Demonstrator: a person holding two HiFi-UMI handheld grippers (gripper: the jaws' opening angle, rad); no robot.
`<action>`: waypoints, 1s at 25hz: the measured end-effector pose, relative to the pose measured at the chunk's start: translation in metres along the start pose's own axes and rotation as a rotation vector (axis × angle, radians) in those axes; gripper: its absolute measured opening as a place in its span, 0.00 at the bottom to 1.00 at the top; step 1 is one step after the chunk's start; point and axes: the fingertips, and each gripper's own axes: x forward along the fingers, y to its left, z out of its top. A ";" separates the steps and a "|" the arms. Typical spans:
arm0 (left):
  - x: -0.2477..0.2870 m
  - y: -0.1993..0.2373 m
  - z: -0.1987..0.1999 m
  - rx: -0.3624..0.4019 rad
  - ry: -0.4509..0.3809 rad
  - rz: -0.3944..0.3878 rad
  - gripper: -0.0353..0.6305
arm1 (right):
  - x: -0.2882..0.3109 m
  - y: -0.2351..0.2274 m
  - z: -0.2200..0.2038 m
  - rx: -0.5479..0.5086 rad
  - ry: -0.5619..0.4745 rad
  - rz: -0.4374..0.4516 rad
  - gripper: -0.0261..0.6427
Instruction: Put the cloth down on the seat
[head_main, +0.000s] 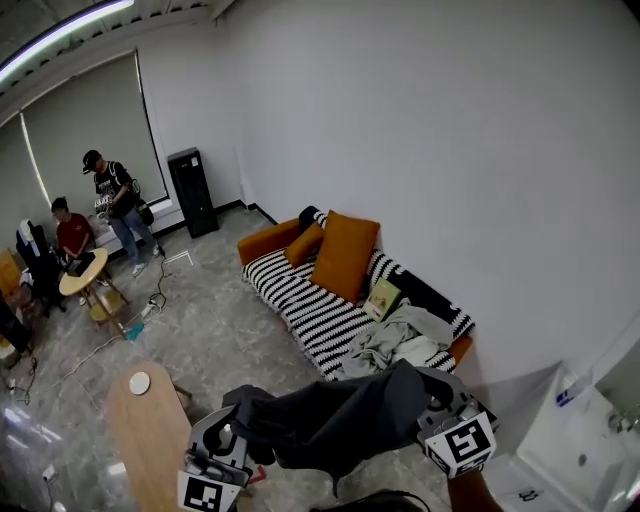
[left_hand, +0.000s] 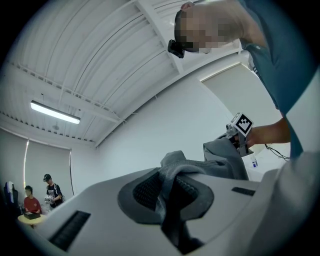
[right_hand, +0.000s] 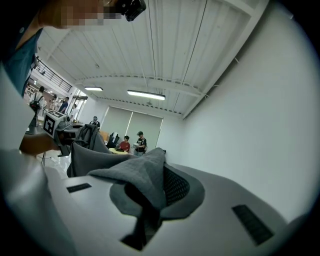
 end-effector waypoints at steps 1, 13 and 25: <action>0.003 0.004 -0.003 -0.002 0.002 -0.003 0.10 | 0.003 -0.001 -0.001 -0.005 0.004 0.000 0.09; 0.069 0.018 -0.023 0.008 0.054 0.028 0.10 | 0.062 -0.066 -0.026 0.025 -0.017 0.067 0.09; 0.161 0.012 -0.075 0.045 0.067 0.110 0.10 | 0.133 -0.084 -0.061 -0.165 -0.087 0.130 0.09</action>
